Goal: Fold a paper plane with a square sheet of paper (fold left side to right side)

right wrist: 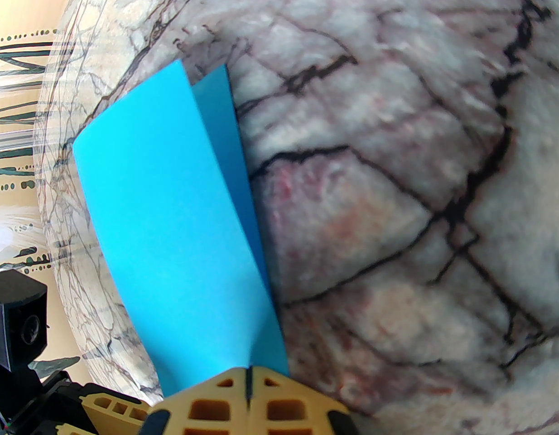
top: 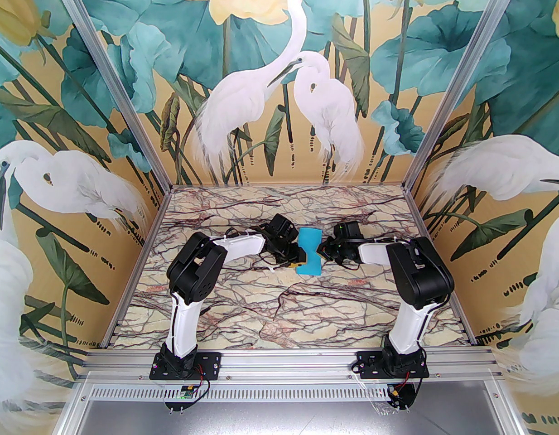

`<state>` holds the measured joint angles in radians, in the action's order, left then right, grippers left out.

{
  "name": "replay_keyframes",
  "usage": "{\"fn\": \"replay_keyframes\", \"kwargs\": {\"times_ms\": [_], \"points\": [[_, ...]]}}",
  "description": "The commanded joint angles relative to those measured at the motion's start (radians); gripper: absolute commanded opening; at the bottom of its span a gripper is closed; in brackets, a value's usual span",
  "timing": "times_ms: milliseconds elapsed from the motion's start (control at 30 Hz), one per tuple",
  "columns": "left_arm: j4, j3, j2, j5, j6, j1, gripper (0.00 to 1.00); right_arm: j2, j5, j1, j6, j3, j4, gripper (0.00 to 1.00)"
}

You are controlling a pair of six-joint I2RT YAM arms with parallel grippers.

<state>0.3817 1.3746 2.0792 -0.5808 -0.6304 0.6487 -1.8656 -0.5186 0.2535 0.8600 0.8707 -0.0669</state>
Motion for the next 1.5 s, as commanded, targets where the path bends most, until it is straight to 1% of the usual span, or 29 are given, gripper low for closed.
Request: {"fn": "replay_keyframes", "kwargs": {"times_ms": [0,200,367,600,767,967,1133,1333,1467], "points": [[0.056,-0.007,0.007,0.047,0.046,0.009,0.27,-0.035,0.055,0.006,-0.015,-0.009,0.073,0.0],[0.095,-0.018,0.037,0.106,0.079,0.015,0.26,-0.036,0.055,0.006,-0.016,-0.007,0.077,0.0],[0.1,-0.026,0.041,0.12,0.085,0.015,0.26,-0.035,0.057,0.006,-0.016,-0.006,0.079,0.0],[0.099,0.044,0.001,0.077,0.075,0.009,0.27,-0.031,0.057,0.006,-0.021,0.0,0.088,0.0],[0.049,0.118,-0.002,0.029,0.031,-0.022,0.28,-0.026,0.06,0.006,-0.025,0.0,0.093,0.0],[-0.004,0.235,0.076,0.024,0.0,-0.057,0.28,-0.03,0.055,0.006,-0.023,-0.002,0.088,0.0],[-0.053,0.321,0.151,0.046,-0.017,-0.081,0.28,-0.027,0.055,0.006,-0.023,-0.003,0.087,0.0],[-0.041,0.414,0.241,0.064,-0.016,-0.095,0.28,-0.029,0.054,0.007,-0.019,-0.009,0.082,0.0],[0.016,0.466,0.289,0.09,0.001,-0.098,0.28,-0.026,0.055,0.006,-0.02,-0.011,0.084,0.0]]}}
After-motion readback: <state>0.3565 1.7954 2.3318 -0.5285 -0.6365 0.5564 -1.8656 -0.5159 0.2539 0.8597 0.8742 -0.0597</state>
